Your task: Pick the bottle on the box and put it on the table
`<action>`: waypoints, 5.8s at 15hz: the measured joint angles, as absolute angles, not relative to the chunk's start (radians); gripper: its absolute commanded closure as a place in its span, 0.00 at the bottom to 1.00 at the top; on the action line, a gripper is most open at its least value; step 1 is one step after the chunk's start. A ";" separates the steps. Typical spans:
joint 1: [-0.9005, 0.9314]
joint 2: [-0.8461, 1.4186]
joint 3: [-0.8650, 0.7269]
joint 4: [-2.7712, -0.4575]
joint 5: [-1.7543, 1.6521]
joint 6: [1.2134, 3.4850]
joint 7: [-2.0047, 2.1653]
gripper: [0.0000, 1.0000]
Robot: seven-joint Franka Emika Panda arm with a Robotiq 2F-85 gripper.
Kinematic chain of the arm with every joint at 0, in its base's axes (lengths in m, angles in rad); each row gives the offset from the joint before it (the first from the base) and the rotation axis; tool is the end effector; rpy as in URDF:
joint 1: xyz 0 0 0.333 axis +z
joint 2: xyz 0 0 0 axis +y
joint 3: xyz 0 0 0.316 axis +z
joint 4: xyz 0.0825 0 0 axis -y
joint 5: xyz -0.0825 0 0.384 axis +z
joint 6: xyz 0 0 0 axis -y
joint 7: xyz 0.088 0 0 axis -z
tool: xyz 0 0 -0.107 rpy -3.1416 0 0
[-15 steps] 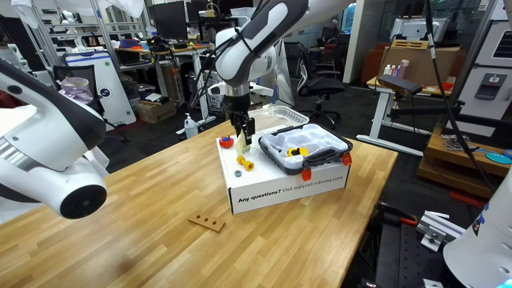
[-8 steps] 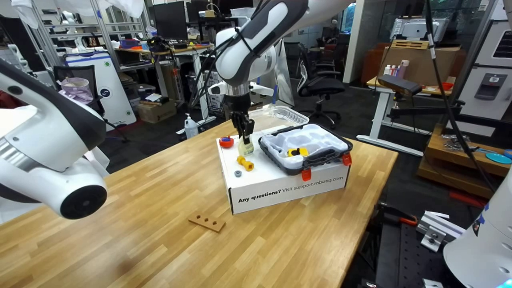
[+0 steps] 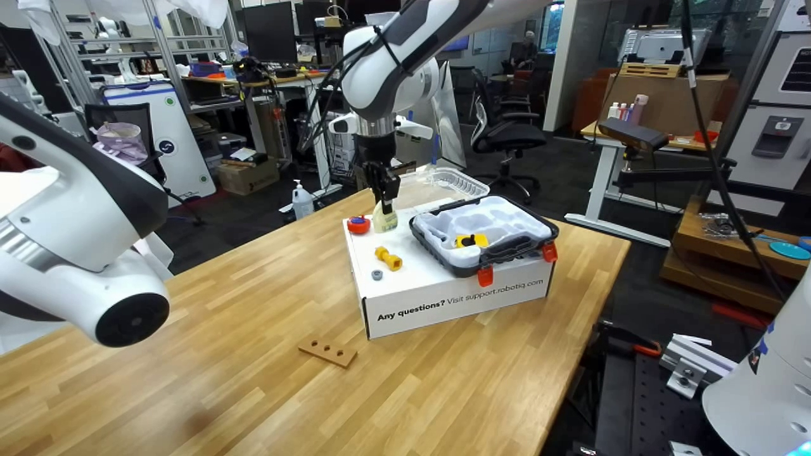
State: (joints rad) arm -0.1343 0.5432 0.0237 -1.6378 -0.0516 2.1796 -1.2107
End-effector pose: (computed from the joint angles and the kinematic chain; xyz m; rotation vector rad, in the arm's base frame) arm 0.6792 -0.0793 0.3014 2.6369 1.6647 -0.0302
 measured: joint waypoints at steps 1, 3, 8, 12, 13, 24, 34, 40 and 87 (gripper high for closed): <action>-0.137 0.530 0.022 -1.635 -0.052 2.180 -1.211 0.92; -0.140 0.510 0.019 -1.634 -0.052 2.180 -1.209 0.92; -0.135 0.487 0.027 -1.645 -0.051 2.169 -1.204 0.92; -0.131 0.427 0.045 -1.695 -0.051 2.167 -1.208 0.92; -0.128 0.398 0.050 -1.715 -0.051 2.167 -1.213 0.92; -0.018 0.134 0.072 -2.051 -0.077 2.210 -1.211 0.92; 0.042 0.133 0.091 -2.162 -0.049 2.288 -1.107 0.92; 0.073 0.141 0.112 -2.145 -0.019 2.340 -0.921 0.68; 0.103 0.535 0.234 -2.044 0.008 2.465 -0.846 0.08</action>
